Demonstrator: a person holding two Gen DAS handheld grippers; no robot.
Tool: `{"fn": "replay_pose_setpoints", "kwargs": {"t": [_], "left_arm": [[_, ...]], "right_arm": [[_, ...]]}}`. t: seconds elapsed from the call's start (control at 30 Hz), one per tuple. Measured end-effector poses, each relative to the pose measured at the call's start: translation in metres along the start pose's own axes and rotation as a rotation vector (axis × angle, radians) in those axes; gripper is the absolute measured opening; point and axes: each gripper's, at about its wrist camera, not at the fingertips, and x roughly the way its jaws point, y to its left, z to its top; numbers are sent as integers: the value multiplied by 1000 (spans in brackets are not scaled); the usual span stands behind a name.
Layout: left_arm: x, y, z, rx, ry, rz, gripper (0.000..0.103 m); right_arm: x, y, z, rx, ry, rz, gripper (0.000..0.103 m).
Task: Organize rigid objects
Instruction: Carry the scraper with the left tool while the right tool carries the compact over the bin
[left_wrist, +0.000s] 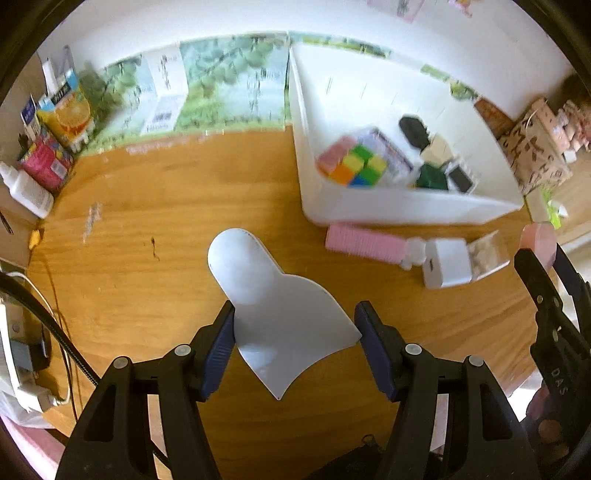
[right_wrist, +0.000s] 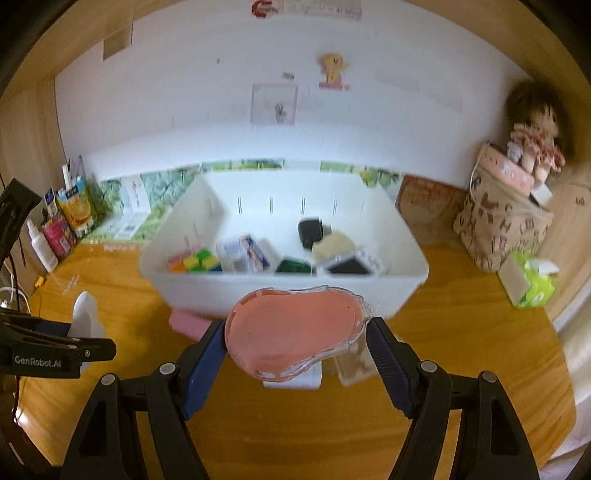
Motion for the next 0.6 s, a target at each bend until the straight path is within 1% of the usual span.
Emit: {"fn": "replay_pose_setpoints", "kwargs": {"t": [0.03, 0.33, 0.6], "left_arm": [[2, -5, 6, 1, -11, -1, 67], [-22, -17, 49, 28, -136, -40, 67], [-42, -35, 85, 61, -243, -77, 67]], "right_arm": [[0, -1, 5, 1, -13, -2, 77], [-2, -12, 50, -9, -117, -40, 77], [6, -26, 90, 4, -189, -46, 77]]}}
